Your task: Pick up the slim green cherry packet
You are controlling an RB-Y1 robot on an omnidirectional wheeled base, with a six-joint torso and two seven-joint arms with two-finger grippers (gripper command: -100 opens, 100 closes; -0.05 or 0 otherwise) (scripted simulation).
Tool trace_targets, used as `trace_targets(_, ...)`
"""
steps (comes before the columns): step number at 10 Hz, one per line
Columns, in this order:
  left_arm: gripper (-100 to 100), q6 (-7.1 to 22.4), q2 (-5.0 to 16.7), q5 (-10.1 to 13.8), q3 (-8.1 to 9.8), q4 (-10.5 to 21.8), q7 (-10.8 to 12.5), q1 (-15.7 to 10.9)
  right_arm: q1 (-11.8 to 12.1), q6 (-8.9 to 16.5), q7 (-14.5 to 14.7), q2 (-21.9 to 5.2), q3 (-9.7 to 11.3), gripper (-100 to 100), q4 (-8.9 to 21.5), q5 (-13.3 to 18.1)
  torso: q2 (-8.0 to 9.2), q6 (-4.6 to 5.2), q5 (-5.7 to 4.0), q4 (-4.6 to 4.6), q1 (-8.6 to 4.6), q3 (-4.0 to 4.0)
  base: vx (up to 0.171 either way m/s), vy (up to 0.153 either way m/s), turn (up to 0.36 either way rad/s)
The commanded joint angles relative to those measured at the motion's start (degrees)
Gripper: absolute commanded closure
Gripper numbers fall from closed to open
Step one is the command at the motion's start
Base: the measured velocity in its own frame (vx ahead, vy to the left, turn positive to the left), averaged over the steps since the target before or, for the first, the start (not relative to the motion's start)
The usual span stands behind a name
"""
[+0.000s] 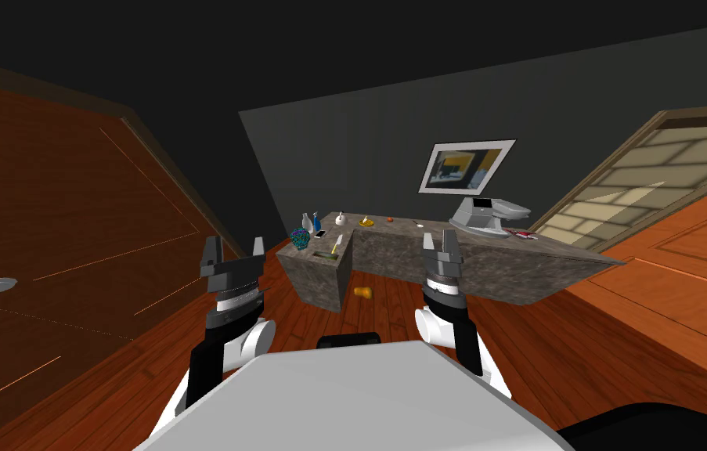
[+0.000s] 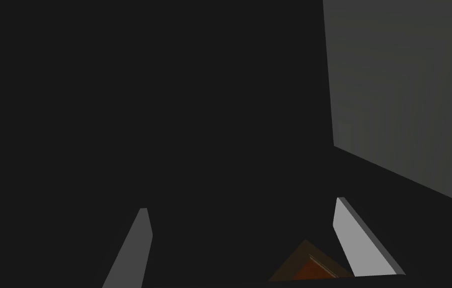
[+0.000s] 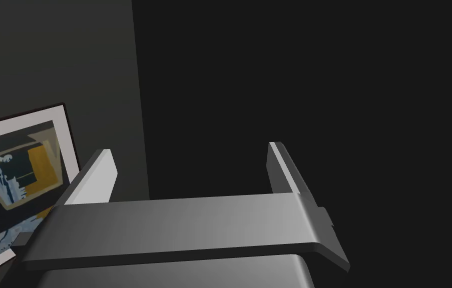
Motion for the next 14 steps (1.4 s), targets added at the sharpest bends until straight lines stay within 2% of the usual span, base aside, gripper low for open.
trace_targets(1, -100, 2.7, 2.1, -0.1, -0.44, 0.3, 0.6, -1.8, 0.0, 0.0, 0.0, 0.0, 0.0, 0, 0.0, 0.0, 0.0, 0.0, 0.0, 0.0, 0.0, 0.0, 0.006, 0.021, 0.08)
trace_targets(2, -100, 2.7, 2.1, -0.1, -0.44, 0.3, 0.6, -1.8, 0.0, 0.0, 0.0, 0.0, 0.0, 0, 0.0, 0.0, -0.03, -0.01, 0.02, -0.01, 0.08, -0.02, 0.008, 0.024, 0.035)
trace_targets(4, -100, 5.9, 3.7, -0.1, -1.03, 1.0, 1.4, -4.3, 0.0, 0.0, 0.0, 0.0, 0.0, 0, 0.0, 0.0, -0.04, 0.0, 0.02, -0.01, 0.1, -0.03, 0.007, 0.029, 0.054)
trace_targets(5, -100, 6.5, 3.7, -0.1, -1.03, 1.0, 1.4, -4.3, 0.0, 0.0, 0.0, 0.0, 0.0, 0, 0.0, 0.0, -0.05, 0.0, 0.03, -0.01, 0.13, -0.03, 0.007, 0.025, 0.02)
trace_targets(6, -100, 8.6, 4.4, -0.2, -1.37, 1.5, 1.8, -5.8, 0.0, 0.0, 0.0, 0.0, 0.0, 0, 0.0, 0.0, -0.04, 0.0, 0.03, -0.01, 0.11, -0.03, 0.007, 0.027, 0.044)
trace_targets(7, -100, 8.9, 4.4, -0.2, -1.37, 1.5, 1.8, -5.8, 0.0, 0.0, 0.0, 0.0, 0.0, 0, 0.0, 0.0, -0.04, 0.0, 0.03, -0.01, 0.11, -0.03, 0.01, 0.022, 0.023)
trace_targets(8, -100, 11.0, 5.1, -0.2, -1.73, 2.2, 2.3, -7.6, 0.0, 0.0, 0.0, 0.0, 0.0, 0, 0.0, 0.0, -0.05, 0.0, 0.02, -0.01, 0.09, -0.03, 0.016, 0.025, 0.057)
trace_targets(9, -100, 11.6, 5.1, -0.2, -1.73, 2.2, 2.3, -7.6, 0.0, 0.0, 0.0, 0.0, 0.0, 0, 0.0, 0.0, -0.09, 0.0, 0.02, -0.02, 0.1, -0.05, 0.016, 0.021, 0.018)
trace_targets(10, -100, 13.9, 5.7, -0.2, -2.1, 2.9, 2.8, -9.4, 0.0, 0.0, 0.0, 0.0, 0.0, 0, 0.0, 0.0, -0.07, 0.0, 0.02, -0.02, 0.09, -0.04, 0.015, 0.029, 0.05)
trace_targets(11, -100, 14.5, 5.7, -0.2, -2.1, 2.9, 2.8, -9.4, 0.0, 0.0, 0.0, 0.0, 0.0, 0, 0.0, 0.0, -0.08, 0.0, 0.03, -0.02, 0.11, -0.05, 0.011, 0.024, 0.02)
trace_targets(12, -100, 16.6, 6.3, -0.3, -2.46, 3.8, 3.3, -11.3, 0.0, 0.0, 0.0, 0.0, 0.0, 0, 0.0, 0.0, -0.06, 0.0, 0.03, -0.02, 0.1, -0.04, 0.014, 0.031, 0.048)
trace_targets(13, -100, 17.7, 6.3, -0.3, -2.46, 3.8, 3.3, -11.3, 0.0, 0.0, 0.0, 0.0, 0.0, 0, 0.0, 0.0, -0.07, 0.0, 0.03, -0.02, 0.12, -0.04, 0.015, 0.026, 0.019)
trace_targets(14, -100, 19.8, 6.9, -0.3, -2.82, 4.8, 3.8, -13.4, 0.0, 0.0, 0.0, 0.0, 0.0, 0, 0.0, 0.0, -0.07, 0.0, 0.03, -0.02, 0.1, -0.04, 0.018, 0.026, 0.041)
